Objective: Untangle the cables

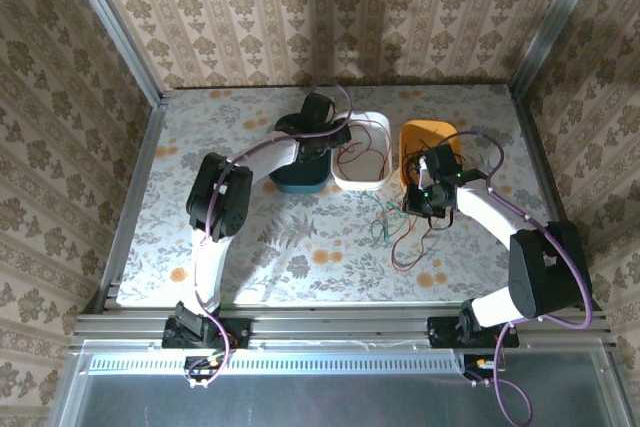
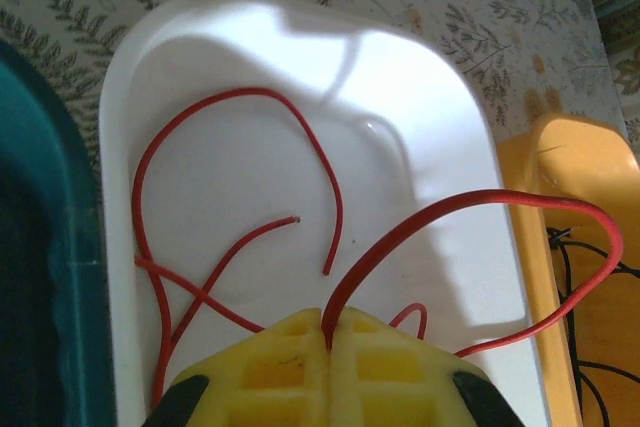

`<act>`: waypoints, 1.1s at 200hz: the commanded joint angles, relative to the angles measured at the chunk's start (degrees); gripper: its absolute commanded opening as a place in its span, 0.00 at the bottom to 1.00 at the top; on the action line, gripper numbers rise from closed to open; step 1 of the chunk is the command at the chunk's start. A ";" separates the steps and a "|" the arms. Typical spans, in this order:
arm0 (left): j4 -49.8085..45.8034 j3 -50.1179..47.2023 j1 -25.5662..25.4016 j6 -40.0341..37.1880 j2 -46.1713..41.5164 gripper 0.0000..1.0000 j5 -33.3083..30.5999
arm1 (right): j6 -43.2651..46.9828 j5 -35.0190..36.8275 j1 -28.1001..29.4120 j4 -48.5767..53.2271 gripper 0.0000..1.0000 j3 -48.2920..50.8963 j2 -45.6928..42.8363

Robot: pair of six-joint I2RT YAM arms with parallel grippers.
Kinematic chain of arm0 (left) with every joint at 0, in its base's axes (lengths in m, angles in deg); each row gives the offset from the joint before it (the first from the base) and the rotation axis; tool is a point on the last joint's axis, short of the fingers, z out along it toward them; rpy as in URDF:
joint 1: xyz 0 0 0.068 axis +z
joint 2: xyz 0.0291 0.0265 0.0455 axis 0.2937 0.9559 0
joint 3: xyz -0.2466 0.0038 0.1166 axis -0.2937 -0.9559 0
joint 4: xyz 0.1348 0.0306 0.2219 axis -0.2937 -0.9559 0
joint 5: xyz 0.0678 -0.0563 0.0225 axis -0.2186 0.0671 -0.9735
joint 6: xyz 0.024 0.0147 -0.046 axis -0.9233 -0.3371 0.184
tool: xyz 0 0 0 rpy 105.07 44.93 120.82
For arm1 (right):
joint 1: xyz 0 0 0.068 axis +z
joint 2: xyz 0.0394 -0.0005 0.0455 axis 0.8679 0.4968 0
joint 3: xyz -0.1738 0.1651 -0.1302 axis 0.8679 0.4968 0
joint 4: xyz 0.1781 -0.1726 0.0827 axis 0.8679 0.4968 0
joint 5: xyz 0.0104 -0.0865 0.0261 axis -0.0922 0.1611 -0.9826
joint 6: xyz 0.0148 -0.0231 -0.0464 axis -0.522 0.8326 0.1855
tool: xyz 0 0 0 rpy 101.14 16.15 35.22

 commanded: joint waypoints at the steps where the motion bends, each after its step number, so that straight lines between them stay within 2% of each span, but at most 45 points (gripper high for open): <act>1: -1.85 -0.29 0.38 4.29 -1.19 0.13 0.03 | 0.70 -1.12 -0.35 1.26 0.00 -0.54 0.21; 44: -1.90 1.81 0.29 5.39 -1.23 0.45 0.52 | 0.43 -0.86 -0.35 1.31 0.00 -0.63 0.10; 85: -0.37 2.32 0.04 4.85 -4.09 0.57 -0.69 | 0.43 -0.65 -0.31 1.42 0.00 -0.62 -0.03; 113: -0.05 2.32 -0.45 0.14 -6.93 0.58 -2.84 | 0.36 -0.64 -0.28 1.44 0.00 -0.84 0.23; 133: 2.09 2.35 -1.23 -6.21 -8.39 0.60 1.84 | 0.22 -0.31 -0.23 1.39 0.00 -1.05 0.03; 168: 3.37 -4.48 -3.12 -22.75 -12.37 0.62 20.98 | -0.29 2.04 -0.35 0.92 0.00 -0.38 -1.99; 182: -0.01 -8.66 -4.88 -31.90 -14.75 0.63 24.87 | -0.36 2.26 -0.37 0.71 0.00 -0.19 -2.40; 196: -5.26 -10.85 -7.27 -40.50 -15.82 0.64 23.96 | -0.41 1.89 -0.32 0.43 0.00 -0.10 -2.62; 202: -6.79 -11.31 -8.38 -43.35 -15.83 0.64 20.79 | -0.40 1.53 -0.31 0.11 0.00 0.05 -2.80; 220: -5.75 -13.87 -10.85 -46.60 -15.80 0.65 16.65 | -0.30 -0.16 -0.31 -1.16 0.00 0.34 -2.99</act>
